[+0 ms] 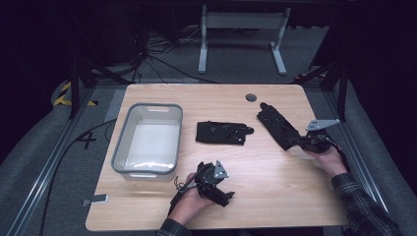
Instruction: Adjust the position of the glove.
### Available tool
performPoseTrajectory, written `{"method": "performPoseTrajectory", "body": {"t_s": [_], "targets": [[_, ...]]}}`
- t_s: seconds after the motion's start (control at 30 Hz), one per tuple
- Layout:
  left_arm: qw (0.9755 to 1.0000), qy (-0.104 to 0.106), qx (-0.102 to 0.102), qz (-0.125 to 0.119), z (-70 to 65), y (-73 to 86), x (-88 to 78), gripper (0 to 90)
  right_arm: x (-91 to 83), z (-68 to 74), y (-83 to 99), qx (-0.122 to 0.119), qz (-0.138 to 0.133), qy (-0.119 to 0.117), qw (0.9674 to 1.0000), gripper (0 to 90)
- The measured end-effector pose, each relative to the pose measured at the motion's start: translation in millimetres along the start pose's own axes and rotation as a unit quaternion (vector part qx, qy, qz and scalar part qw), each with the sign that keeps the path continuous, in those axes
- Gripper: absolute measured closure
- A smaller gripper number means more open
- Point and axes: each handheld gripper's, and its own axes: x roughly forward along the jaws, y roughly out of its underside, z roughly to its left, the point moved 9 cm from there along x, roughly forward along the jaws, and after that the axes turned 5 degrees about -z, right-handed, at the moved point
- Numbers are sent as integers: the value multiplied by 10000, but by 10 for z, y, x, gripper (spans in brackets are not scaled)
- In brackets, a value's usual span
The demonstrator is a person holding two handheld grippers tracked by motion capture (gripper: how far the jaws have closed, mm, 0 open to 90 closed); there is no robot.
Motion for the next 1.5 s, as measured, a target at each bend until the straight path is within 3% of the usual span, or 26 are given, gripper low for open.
{"method": "performPoseTrajectory", "body": {"t_s": [0.33, 0.53, 1.17, 1.5], "targets": [[10000, -2, 0, 0, 0, 0, 0, 0, 135, -163, 67, 31, 208, 99, 9997, 900], [10000, -11, -14, -8, -1, 2, -2, 0, 170, -150, 128, 34, 327, 33, 9995, 900], [10000, -35, -29, -9, -2, 5, -6, 0, 126, 233, 175, -380, 517, -680, 9956, 900], [10000, -41, -45, 1, -10, 7, -7, 0, 30, 446, 251, -427, 552, -986, 9927, 900]]}}
